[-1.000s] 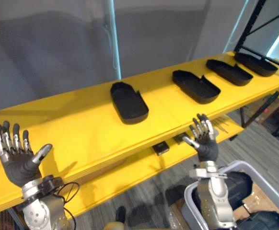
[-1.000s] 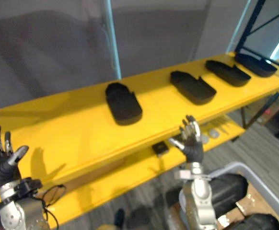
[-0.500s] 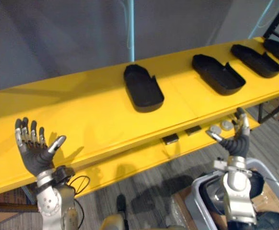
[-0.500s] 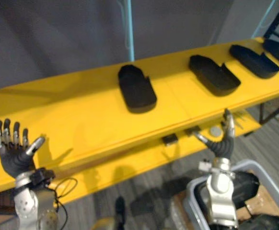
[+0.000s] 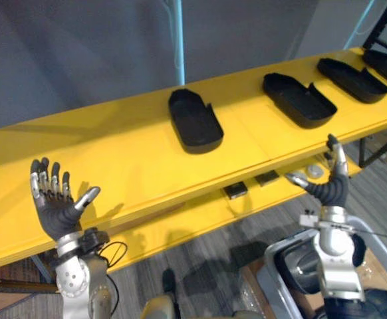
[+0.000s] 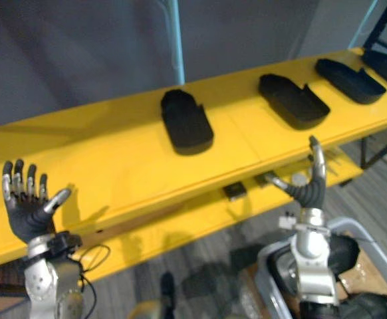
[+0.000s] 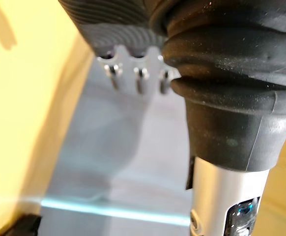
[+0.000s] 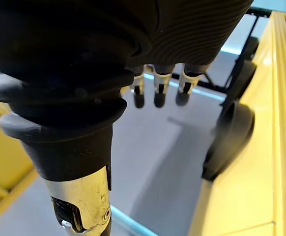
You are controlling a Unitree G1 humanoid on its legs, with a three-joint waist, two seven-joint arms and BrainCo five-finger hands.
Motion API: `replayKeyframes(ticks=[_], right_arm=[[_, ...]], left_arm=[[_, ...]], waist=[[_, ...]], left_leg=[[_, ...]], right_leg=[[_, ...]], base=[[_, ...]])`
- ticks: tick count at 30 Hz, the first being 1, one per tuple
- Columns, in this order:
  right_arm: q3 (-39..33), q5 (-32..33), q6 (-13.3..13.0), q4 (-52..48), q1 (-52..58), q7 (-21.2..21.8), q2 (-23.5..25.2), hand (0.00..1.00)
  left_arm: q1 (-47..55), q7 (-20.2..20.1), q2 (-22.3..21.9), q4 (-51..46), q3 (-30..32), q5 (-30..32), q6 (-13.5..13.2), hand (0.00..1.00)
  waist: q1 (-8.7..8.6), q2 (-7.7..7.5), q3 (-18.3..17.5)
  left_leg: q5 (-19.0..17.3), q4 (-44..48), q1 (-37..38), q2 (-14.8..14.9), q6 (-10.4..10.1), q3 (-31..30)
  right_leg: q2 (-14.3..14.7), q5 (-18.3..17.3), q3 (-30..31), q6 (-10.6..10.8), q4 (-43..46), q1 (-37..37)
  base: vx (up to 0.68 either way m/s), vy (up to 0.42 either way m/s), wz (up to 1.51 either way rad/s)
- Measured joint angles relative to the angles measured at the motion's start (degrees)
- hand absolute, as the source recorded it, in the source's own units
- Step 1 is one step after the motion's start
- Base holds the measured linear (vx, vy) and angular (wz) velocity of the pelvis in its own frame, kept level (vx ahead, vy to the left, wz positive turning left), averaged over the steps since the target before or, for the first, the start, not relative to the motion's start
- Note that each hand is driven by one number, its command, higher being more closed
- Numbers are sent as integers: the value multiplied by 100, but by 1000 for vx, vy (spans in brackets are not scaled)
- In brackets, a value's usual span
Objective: Walk over and take plastic housings, then place them on the shelf
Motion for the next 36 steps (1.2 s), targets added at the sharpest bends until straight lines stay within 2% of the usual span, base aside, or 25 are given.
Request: replayKeyframes(ticks=[5,10,13,15,16,18,21,25,28,30,34,35,36], right_arm=[[13,732,-1,-4,101,7,226,0],[-111,1054,102,-260,648,-23,654,0],[-373,1381,117,-528,1031,-151,866,0],[-557,1528,118,-698,1329,-195,993,0],[-713,1748,116,-789,1625,-175,1119,0],[-799,1873,111,-872,1852,-118,1225,0],[-886,1922,61,-895,2254,-83,1299,0],[-812,1921,-194,-895,2324,9,1378,0],[-626,1908,-244,-895,2289,30,1392,0],[-459,1912,-240,-895,2278,113,1392,0],[-257,1923,-211,-858,2099,347,1359,0],[-203,1955,-204,-724,1906,449,1314,0],[-119,2034,-182,-595,1681,538,1193,0]], left_arm=[[0,-73,-1,-9,-45,-86,-89,0],[-32,-427,-5,-124,-353,-429,-275,0],[-134,-502,-3,-164,-586,-485,-275,0],[-249,-499,0,-164,-687,-484,-274,0],[-376,-477,4,-149,-808,-487,-272,0],[-491,-417,4,-128,-905,-485,-270,0],[-714,-349,3,120,-975,-678,-251,0],[-872,-141,3,259,-1048,-689,-209,0],[-839,-51,4,259,-1044,-689,-107,0],[-830,-30,4,260,-1020,-682,12,0],[-595,-49,6,252,-767,-684,8,0],[-508,-42,11,249,-623,-639,-5,0],[-459,-27,7,243,-495,-639,-32,0]], waist=[[-36,5,-2],[-130,24,-12],[-256,30,-38],[-391,37,-61],[-534,29,-68],[-657,33,-79],[-847,120,-198],[-926,204,-293],[-911,243,-352],[-843,274,-387],[-767,260,-418],[-654,162,-403],[-474,112,-370]], left_leg=[[-45,-9,94,25,-15,149],[-100,-10,94,102,-11,289],[-104,-9,118,137,-27,494],[-96,-8,126,160,-17,637],[-102,-8,215,169,-24,841],[-136,-10,303,189,-49,963],[-185,-11,365,268,-82,1227],[-205,-12,412,378,-116,1431],[-202,-11,419,411,-129,1479],[-201,-11,421,413,-131,1500],[-213,39,421,416,-140,1420],[-414,539,224,449,-149,1078],[-721,1147,-17,542,-128,470]], right_leg=[[-11,-1,138,-2,-1,-5],[3,1,238,-26,-50,-102],[1,73,450,-13,-66,-189],[4,143,599,-2,-112,-232],[-2,186,795,0,-128,-257],[1,197,929,-1,-136,-249],[36,248,1165,-17,-159,-358],[124,356,1354,-48,-267,-430],[157,391,1396,-82,-358,-435],[158,401,1419,-94,-377,-439],[165,443,1513,-69,-362,-496],[166,524,1705,-64,-358,-583],[207,590,1948,-88,-369,-679]], base=[[-1,-4,-14],[-24,0,-16],[9,14,-31],[52,18,-51],[30,19,-51],[13,12,-49],[0,4,-42],[-20,-4,-33],[-21,1,-8],[6,11,-5],[18,11,-11],[23,0,-69],[-28,3,-120]])
